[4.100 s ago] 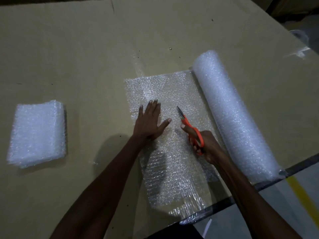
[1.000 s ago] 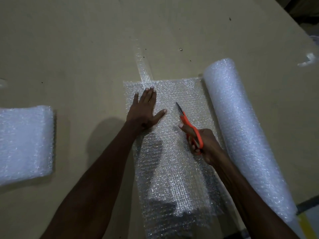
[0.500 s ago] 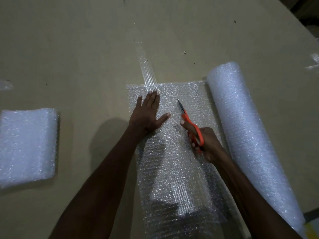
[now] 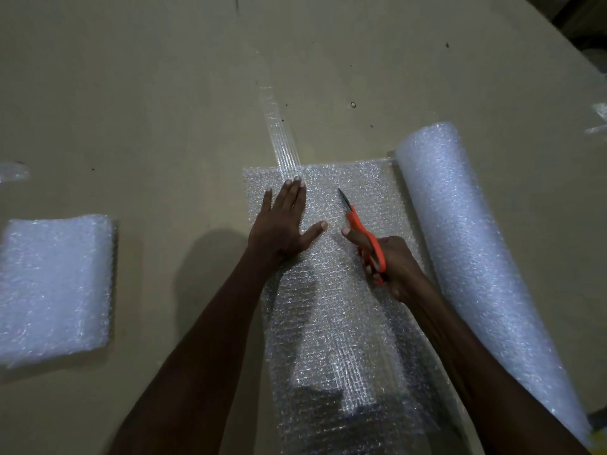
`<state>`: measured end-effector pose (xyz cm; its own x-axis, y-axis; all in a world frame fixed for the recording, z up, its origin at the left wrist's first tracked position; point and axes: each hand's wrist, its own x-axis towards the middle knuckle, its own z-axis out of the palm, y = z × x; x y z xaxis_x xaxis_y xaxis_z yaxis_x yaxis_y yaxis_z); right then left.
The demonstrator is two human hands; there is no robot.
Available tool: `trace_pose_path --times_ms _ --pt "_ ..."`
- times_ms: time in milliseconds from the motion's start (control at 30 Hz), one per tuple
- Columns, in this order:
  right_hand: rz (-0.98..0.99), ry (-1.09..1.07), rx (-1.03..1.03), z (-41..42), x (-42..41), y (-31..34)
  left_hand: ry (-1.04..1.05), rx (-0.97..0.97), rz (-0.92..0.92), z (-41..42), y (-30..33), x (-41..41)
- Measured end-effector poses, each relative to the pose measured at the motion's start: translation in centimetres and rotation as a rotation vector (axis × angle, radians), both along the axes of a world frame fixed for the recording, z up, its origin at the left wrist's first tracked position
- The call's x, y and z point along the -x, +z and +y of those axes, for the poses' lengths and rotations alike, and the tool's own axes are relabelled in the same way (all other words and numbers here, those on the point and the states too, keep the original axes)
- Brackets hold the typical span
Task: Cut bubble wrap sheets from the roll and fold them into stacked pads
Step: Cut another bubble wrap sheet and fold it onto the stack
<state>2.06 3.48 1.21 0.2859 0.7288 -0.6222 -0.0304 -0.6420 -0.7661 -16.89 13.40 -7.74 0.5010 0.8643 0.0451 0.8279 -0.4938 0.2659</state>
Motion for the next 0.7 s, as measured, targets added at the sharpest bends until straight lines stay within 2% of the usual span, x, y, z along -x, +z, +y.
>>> trace_pose_path --times_ms 167,700 --pt "0.010 -0.017 0.010 0.1 0.2 0.1 0.000 -0.077 -0.018 -0.1 -0.4 0.0" --pt "-0.044 0.005 -0.007 2.3 0.3 0.2 -0.001 -0.078 -0.035 -0.2 -0.4 0.1"
